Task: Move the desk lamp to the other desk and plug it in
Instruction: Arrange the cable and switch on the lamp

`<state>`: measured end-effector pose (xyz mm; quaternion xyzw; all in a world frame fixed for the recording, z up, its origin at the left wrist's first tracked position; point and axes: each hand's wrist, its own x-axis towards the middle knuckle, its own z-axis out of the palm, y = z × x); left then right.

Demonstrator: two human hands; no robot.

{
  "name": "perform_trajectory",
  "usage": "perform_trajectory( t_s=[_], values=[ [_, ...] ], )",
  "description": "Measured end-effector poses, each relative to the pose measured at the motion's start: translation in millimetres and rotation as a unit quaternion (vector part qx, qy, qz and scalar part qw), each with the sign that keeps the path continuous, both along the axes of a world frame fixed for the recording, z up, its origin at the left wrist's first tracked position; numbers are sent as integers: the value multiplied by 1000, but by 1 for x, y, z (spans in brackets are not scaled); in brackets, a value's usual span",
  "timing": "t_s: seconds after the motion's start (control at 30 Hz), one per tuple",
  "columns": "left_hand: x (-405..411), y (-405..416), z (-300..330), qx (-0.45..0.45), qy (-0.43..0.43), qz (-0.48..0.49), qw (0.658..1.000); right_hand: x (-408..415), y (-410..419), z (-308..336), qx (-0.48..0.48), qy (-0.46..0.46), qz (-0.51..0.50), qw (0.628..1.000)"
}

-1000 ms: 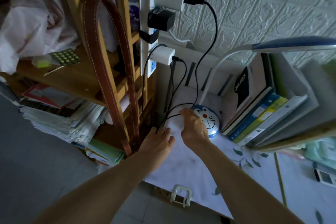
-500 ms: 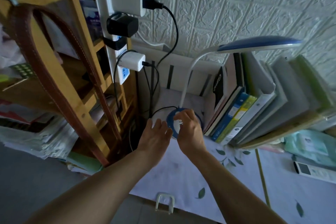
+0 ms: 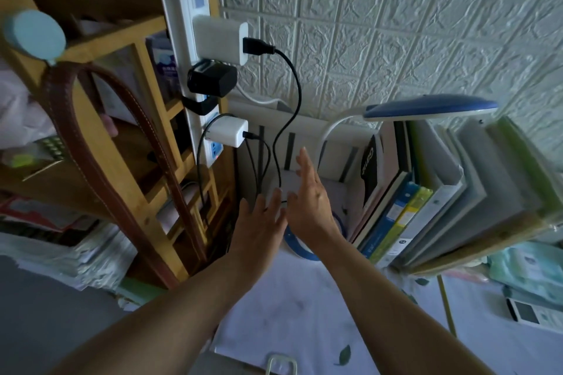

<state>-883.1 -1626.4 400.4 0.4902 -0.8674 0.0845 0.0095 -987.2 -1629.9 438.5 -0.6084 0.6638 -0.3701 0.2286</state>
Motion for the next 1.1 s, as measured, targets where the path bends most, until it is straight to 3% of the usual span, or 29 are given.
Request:
perform_trajectory(
  t_s=[0.2,0.37,0.57,0.87,0.97,1.1],
  values=[
    [2,-9,7,-13,-12,0,1000,12,-17,22,-10,-33,29,999],
    [7,-10,15,-57,180,-27,982,22,-17,23,3,-30,47,998],
    [12,-24,10,-85,25,-12,996,23,-19,19,28,-15,46,998],
    [8,-20,5,-73,-6,-16,997,18,-11,8,54,-26,33,998],
    [2,-21,-3,15,-23,-6,1000,14,-7,4,59,-28,14,998],
    [-4,-16,-5,-3,-42,-21,999,3,0,-3,56,-4,-3,998]
  ],
)
